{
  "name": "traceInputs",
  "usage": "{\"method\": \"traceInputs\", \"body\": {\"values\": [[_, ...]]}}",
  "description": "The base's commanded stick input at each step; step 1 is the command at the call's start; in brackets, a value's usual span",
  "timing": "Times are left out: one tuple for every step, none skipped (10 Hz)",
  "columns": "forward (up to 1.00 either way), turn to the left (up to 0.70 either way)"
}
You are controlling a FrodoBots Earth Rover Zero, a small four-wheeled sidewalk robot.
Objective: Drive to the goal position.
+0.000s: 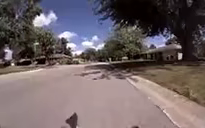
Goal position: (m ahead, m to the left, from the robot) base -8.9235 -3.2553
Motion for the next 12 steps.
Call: {"method": "traceInputs", "body": {"values": [[0.85, 0.00], [0.85, 0.00], [0.85, 0.00], [0.85, 0.00], [0.85, 0.00], [0.85, 0.00], [0.85, 0.00], [0.85, 0.00], [0.85, 0.00], [0.85, 0.00], [0.85, 0.00], [0.85, 0.00]]}}
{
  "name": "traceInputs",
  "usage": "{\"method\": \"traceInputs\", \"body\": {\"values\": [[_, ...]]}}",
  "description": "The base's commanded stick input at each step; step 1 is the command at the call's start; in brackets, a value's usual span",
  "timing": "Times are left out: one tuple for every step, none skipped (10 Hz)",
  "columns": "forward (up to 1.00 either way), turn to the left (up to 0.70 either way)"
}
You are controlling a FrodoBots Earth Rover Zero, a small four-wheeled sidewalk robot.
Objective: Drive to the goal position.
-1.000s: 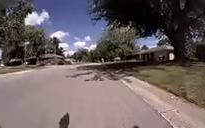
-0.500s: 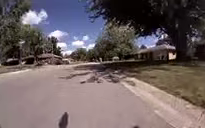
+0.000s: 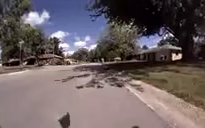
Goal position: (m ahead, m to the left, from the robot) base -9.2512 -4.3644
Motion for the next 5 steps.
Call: {"method": "traceInputs", "body": {"values": [[0.85, 0.00], [0.85, 0.00], [0.85, 0.00], [0.85, 0.00], [0.85, 0.00]]}}
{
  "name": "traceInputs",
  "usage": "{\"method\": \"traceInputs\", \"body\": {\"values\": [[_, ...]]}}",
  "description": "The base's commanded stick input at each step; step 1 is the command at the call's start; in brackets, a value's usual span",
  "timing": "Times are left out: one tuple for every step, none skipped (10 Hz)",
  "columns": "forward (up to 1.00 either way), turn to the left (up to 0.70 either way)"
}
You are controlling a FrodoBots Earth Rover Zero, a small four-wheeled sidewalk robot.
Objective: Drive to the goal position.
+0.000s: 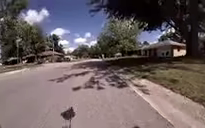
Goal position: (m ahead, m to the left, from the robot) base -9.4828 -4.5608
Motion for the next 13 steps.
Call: {"method": "traceInputs", "body": {"values": [[0.85, 0.00], [0.85, 0.00], [0.85, 0.00], [0.85, 0.00], [0.85, 0.00], [0.85, 0.00], [0.85, 0.00], [0.85, 0.00], [0.85, 0.00], [0.85, 0.00], [0.85, 0.00], [0.85, 0.00], [0.85, 0.00]]}}
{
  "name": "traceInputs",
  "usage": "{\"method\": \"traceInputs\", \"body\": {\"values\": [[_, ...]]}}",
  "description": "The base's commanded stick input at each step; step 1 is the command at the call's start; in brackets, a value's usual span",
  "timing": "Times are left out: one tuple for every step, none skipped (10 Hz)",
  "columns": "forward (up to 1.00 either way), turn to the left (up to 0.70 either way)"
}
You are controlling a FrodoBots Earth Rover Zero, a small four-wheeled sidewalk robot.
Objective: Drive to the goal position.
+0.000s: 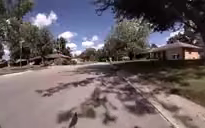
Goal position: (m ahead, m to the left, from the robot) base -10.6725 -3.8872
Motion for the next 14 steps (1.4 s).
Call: {"method": "traceInputs", "body": {"values": [[0.85, 0.00], [0.67, 0.00], [0.34, 0.00], [0.01, 0.00], [0.00, 0.00], [0.00, 0.00], [0.00, 0.00], [0.00, 0.00], [0.00, 0.00], [0.00, 0.00], [0.00, 0.00], [0.00, 0.00], [0.00, 0.00], [0.35, 0.00]]}}
